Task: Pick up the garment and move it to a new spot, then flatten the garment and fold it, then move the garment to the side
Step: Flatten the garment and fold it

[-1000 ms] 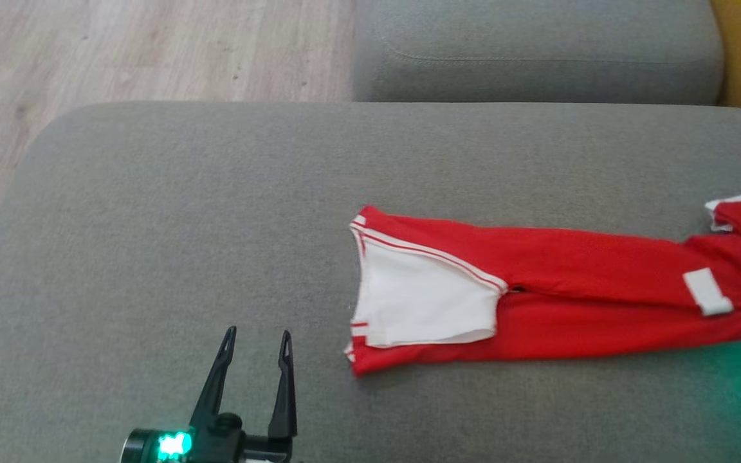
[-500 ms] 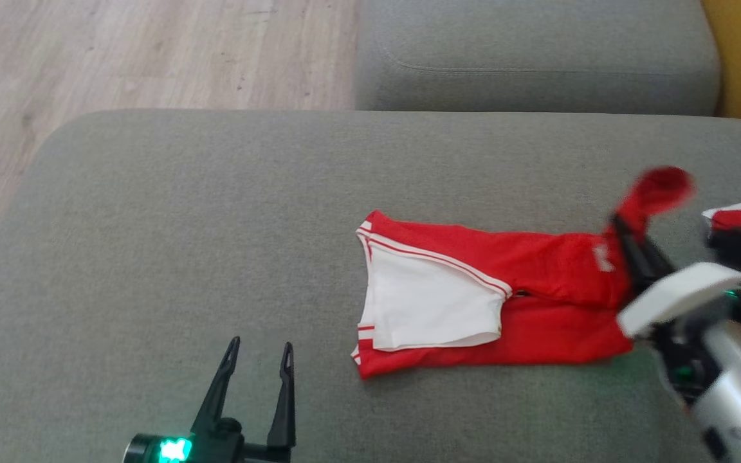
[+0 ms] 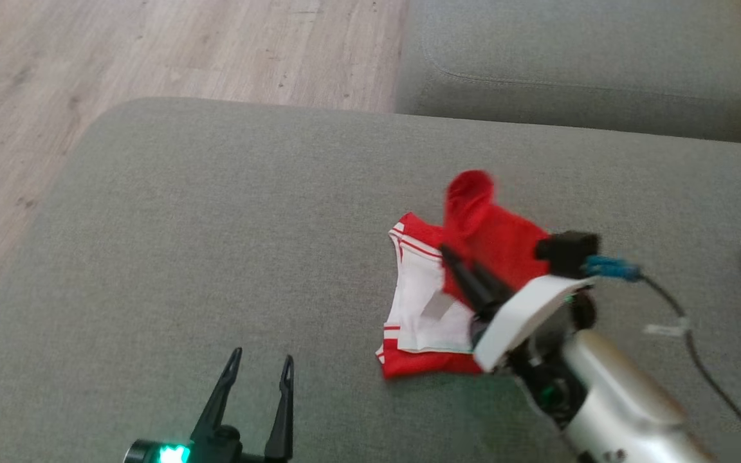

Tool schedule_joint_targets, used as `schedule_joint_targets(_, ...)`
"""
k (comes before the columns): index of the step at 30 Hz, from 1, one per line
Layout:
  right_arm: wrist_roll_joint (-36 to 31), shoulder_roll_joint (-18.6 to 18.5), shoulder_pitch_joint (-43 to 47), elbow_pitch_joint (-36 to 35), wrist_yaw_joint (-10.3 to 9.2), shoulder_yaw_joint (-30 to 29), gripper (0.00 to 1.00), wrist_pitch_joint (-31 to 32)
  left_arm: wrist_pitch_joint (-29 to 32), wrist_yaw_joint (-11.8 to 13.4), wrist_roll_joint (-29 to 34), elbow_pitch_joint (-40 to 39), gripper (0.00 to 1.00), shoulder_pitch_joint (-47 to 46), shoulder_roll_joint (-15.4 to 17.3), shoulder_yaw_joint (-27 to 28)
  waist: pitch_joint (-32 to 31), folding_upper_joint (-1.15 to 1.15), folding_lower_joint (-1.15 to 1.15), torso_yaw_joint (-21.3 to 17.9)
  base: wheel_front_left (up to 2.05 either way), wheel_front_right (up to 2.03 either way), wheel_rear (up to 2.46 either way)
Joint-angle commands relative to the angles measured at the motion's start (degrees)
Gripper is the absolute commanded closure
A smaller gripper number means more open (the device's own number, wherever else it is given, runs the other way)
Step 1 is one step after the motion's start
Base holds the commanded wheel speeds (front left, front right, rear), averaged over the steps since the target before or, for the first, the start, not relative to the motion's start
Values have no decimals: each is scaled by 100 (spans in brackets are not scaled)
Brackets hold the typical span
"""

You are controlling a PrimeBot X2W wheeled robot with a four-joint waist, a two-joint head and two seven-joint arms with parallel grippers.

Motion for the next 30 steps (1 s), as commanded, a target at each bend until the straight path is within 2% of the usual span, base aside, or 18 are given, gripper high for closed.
schedule_joint_targets(1,-94,252,-156,-52,-4,173,100,61,-54,-54,33,-96,0,-113,-51,227,-8,0,0,30,0,0,0)
schedule_joint_targets(2,-110,325,-162,25,-4,227,89,93,-54,-73,40,-79,0,-110,-53,234,-11,0,0,41,0,0,0)
schedule_joint_targets(3,-133,379,-170,109,-4,275,67,113,-54,-90,47,-64,0,-107,-55,241,-14,0,0,53,0,0,0)
schedule_joint_targets(4,-147,429,-176,198,-4,314,20,122,-54,-103,55,-50,0,-106,-58,250,-17,0,0,65,0,0,0)
schedule_joint_targets(5,-155,475,-182,280,-4,336,0,107,-54,-112,62,-37,0,-105,-64,259,-18,0,0,76,0,0,0)
schedule_joint_targets(8,-196,543,-199,415,-4,362,0,14,-54,-127,72,-18,0,-103,-80,279,-27,0,0,85,0,0,0)
schedule_joint_targets(12,-263,589,-210,438,-4,305,0,-412,-54,-134,-31,-19,0,-40,-159,394,-85,0,0,-6,0,0,0)
schedule_joint_targets(14,-314,474,-186,367,-4,215,0,-712,-55,-167,-147,-39,0,2,-207,483,-135,0,0,-94,0,0,0)
schedule_joint_targets(18,-719,11,-60,329,-4,-7,0,-1331,-55,-221,-300,-32,0,40,-271,645,-239,0,0,-338,0,0,0)
schedule_joint_targets(25,-1221,-491,621,-42,-4,-805,0,-1743,-55,-179,-275,-63,0,85,-326,855,-468,0,0,-781,0,0,0)
schedule_joint_targets(30,-2112,-532,1581,-771,-4,-1949,0,-1753,-55,-223,-301,-140,0,245,-369,968,-656,0,0,-966,0,0,0)
